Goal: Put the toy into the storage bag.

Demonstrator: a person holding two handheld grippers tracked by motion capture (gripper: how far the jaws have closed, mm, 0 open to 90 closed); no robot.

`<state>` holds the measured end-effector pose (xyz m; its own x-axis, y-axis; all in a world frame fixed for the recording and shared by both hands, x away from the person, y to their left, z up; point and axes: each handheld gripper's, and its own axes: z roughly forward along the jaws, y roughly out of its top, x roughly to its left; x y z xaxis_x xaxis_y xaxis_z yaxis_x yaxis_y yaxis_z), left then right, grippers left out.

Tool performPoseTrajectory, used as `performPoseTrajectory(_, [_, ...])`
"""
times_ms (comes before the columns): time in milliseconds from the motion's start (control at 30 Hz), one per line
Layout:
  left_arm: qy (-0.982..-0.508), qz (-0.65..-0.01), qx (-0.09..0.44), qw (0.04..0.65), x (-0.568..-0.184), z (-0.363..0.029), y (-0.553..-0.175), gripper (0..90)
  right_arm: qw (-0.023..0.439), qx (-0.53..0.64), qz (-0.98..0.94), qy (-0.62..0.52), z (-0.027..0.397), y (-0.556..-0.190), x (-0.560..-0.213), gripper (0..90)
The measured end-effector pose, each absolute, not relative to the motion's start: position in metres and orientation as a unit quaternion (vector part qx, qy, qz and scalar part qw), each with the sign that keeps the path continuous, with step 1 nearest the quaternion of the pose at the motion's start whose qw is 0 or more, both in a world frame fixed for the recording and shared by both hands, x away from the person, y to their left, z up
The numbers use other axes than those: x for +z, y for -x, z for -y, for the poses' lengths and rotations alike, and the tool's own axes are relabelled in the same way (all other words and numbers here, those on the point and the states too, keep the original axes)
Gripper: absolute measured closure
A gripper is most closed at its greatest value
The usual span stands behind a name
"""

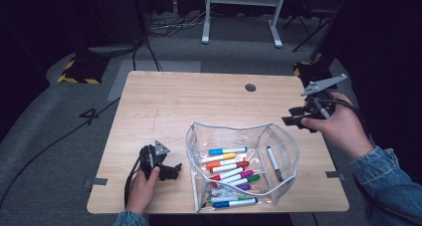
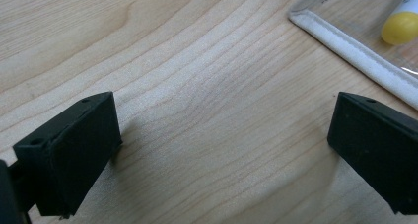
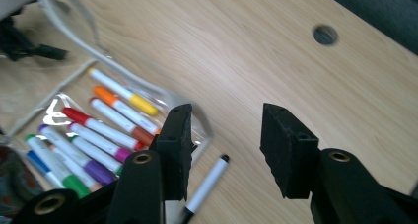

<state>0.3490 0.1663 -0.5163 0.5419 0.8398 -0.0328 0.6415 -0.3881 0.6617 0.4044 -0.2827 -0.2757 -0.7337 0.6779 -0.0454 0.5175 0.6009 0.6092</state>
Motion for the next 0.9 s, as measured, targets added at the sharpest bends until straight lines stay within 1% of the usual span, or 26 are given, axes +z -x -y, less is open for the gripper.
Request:
performPoseTrajectory(167, [-0.818, -0.452, 0.156, 0.318, -0.516, -0.166, -0.349, 0.0, 0.128, 0.280, -0.866, -0.395, 0.318, -0.413, -0.306, 55.6])
performPoseTrajectory(333, [-0.818, -0.453, 0.156, 0.318, -0.516, -0.166, -0.349, 0.0, 0.091, 0.263, -0.863, -0.422, 0.332, -0.418, -0.358, 53.5])
performPoseTrajectory(467, [-0.818, -0.452, 0.156, 0.318, -0.516, -0.166, -0.349, 0.0, 0.053, 0.259, -0.864, -0.429, 0.330, -0.418, -0.400, 52.5])
performPoseTrajectory(667, [-0.818, -0.453, 0.156, 0.318, -0.516, -0.166, -0.349, 0.0, 0.003, 0.254, -0.868, -0.428, 0.316, -0.415, -0.450, 52.7])
performPoseTrajectory(767, [-0.818, -0.453, 0.156, 0.318, -0.516, -0.166, -0.349, 0.0, -0.011, 0.246, -0.874, -0.418, 0.308, -0.414, -0.468, 52.3])
performPoseTrajectory(833, [-0.818, -0.453, 0.156, 0.318, -0.516, -0.166, -0.349, 0.0, -0.009, 0.239, -0.878, -0.414, 0.304, -0.413, -0.475, 52.9])
performPoseTrajectory(867, [-0.818, -0.452, 0.156, 0.318, -0.516, -0.166, -0.349, 0.0, -0.009, 0.236, -0.879, -0.414, 0.302, -0.413, -0.476, 54.7])
performPoseTrajectory(900, [-0.818, -0.452, 0.156, 0.318, -0.516, -0.166, -0.349, 0.0, -0.007, 0.235, -0.879, -0.415, 0.301, -0.413, -0.477, 58.8])
